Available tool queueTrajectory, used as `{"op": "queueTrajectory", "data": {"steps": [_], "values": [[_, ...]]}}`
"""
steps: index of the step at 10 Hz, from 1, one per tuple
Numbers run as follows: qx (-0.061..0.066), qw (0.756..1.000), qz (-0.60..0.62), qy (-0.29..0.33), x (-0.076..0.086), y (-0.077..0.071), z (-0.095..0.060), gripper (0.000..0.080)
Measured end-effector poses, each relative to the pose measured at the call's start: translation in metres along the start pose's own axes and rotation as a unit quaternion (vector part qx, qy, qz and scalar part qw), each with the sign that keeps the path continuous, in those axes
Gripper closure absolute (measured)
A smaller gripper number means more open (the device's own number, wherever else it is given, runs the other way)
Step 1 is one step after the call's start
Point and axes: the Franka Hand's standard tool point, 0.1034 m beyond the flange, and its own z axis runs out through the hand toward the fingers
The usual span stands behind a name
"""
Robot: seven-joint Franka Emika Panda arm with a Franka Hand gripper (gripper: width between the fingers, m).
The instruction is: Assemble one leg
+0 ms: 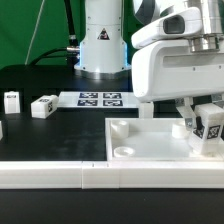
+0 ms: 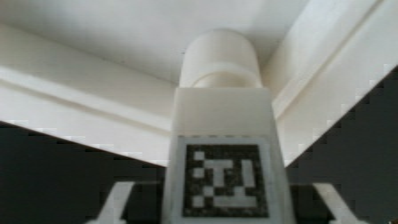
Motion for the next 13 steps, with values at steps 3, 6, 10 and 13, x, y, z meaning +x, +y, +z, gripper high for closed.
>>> {"op": "queueTrajectory", "data": {"steps": [3,6,10,13], "values": [[-0.001,1.0,0.0,0.003,0.001,0.001,0.0,0.0411],[-0.001,1.0,0.0,0.003,0.001,0.001,0.0,0.0188],[-0.001,1.0,0.0,0.003,0.001,0.001,0.0,0.0151],[-0.002,1.0,-0.001,-0.001,0.01,0.004,-0.02,0.0151]]}}
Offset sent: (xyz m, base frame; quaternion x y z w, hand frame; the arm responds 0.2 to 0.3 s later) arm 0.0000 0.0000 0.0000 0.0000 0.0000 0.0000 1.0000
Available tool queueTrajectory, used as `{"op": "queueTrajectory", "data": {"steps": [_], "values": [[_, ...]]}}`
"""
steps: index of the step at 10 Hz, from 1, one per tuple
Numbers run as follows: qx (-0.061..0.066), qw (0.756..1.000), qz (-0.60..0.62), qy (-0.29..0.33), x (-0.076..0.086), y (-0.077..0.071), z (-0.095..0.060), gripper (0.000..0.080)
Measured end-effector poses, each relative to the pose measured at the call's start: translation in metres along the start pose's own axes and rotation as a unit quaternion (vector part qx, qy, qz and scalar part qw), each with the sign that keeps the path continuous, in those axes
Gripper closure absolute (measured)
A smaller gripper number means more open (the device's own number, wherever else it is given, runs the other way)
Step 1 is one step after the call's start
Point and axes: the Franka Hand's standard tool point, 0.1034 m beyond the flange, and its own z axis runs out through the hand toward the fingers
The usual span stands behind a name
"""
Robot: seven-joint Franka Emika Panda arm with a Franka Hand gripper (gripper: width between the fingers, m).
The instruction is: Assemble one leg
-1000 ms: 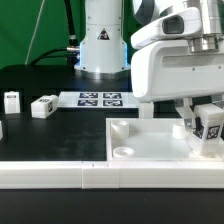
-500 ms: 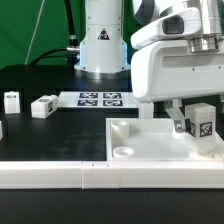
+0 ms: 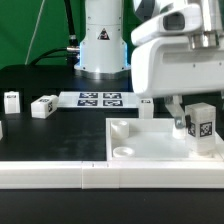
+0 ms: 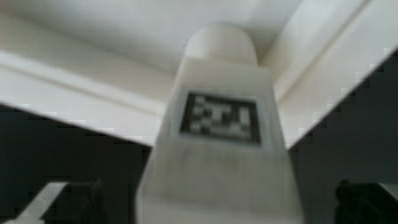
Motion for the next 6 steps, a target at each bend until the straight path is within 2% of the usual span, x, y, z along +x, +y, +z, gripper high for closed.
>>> {"op": "queueTrajectory", "data": {"steps": [1,4,5,6], "values": [[0.0,1.0,0.0,0.0,0.001,0.001,-0.004,0.0151],[0.007,1.0,0.001,-0.022,-0.003,-0.003,0.001,0.0151],[0.021,0.997,0.005,-0.069,-0.009,-0.009,0.002,0.0151],[0.033,0.993,0.009,-0.116,-0.007,-0.01,0.001,0.0151]]}}
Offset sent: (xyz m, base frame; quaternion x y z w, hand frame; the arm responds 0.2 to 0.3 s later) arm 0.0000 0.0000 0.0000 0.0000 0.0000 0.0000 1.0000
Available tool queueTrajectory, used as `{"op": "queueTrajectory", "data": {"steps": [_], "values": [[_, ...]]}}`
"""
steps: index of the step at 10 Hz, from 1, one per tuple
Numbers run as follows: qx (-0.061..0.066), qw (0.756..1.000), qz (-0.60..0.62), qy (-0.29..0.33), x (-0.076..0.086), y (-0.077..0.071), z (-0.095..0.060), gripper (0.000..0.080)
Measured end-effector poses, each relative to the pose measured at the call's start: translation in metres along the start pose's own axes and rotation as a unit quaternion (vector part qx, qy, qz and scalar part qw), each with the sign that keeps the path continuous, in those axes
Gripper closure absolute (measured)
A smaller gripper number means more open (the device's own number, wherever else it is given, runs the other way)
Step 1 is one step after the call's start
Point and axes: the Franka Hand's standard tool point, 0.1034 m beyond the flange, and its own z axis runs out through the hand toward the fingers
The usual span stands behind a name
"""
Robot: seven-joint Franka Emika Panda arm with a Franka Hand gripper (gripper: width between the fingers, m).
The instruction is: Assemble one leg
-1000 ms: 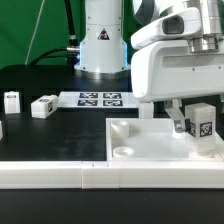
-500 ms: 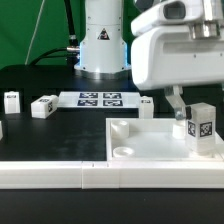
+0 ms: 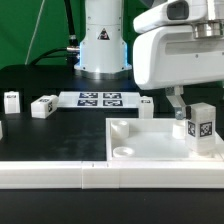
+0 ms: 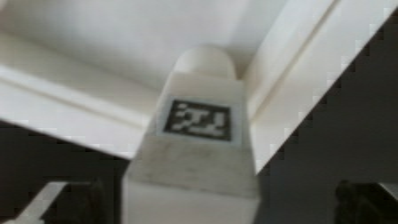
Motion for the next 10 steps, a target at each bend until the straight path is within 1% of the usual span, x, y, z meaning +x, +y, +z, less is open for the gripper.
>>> {"op": "queueTrajectory", "data": {"steps": [1,2,3,4,7,10], "values": [[0.008,0.999,0.002,-0.031,0.001,0.0,-0.001,0.0151],[0.021,0.996,0.007,-0.081,-0.004,-0.004,-0.001,0.0151],[0.032,0.992,0.007,-0.119,-0.005,-0.008,-0.002,0.0151],[0.036,0.991,0.007,-0.132,-0.001,-0.007,0.0,0.0151],[0.032,0.992,0.003,-0.119,0.002,0.005,0.005,0.0151],[0.022,0.996,0.002,-0.081,0.013,0.007,0.005,0.0151]]}}
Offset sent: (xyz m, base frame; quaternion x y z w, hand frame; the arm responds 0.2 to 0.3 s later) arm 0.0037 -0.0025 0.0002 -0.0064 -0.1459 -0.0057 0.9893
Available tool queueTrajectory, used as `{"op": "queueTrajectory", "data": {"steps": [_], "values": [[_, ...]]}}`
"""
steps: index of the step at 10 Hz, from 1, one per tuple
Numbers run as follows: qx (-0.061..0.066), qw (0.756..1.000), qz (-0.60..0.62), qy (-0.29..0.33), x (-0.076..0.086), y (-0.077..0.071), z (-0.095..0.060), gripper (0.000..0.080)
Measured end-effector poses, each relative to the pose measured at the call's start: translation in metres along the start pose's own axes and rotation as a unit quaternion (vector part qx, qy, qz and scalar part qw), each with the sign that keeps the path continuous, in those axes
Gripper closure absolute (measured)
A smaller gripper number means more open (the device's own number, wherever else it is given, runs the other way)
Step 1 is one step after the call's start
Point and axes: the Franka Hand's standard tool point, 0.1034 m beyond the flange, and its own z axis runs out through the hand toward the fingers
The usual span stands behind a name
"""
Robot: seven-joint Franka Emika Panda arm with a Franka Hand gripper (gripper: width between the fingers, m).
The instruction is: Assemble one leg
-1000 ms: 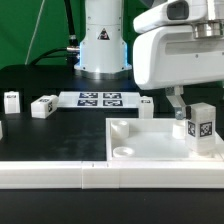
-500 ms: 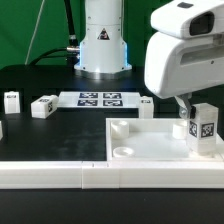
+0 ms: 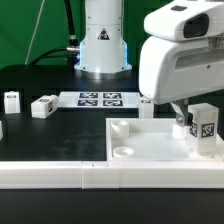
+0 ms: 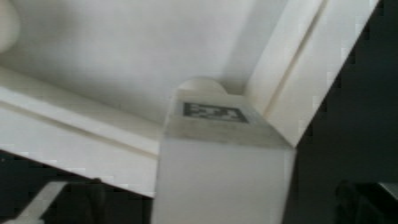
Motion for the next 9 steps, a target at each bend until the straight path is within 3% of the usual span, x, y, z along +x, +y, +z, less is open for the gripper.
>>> {"op": "queueTrajectory", "data": {"steps": [1,2,3,4,5,9], "values": [[-0.001,1.0,0.0,0.003,0.0003,0.0001,0.0008,0.0201],[-0.001,1.0,0.0,0.003,0.0002,0.0002,0.0009,0.0201],[-0.001,1.0,0.0,0.003,0.0001,0.0002,0.001,0.0377],[-0.001,1.0,0.0,0.003,0.0001,0.0003,0.0011,0.0377],[0.0,1.0,0.0,0.002,0.0,0.0002,0.0013,0.0509],[0.0,0.999,0.043,-0.003,-0.001,-0.0043,0.0026,0.0509]]}}
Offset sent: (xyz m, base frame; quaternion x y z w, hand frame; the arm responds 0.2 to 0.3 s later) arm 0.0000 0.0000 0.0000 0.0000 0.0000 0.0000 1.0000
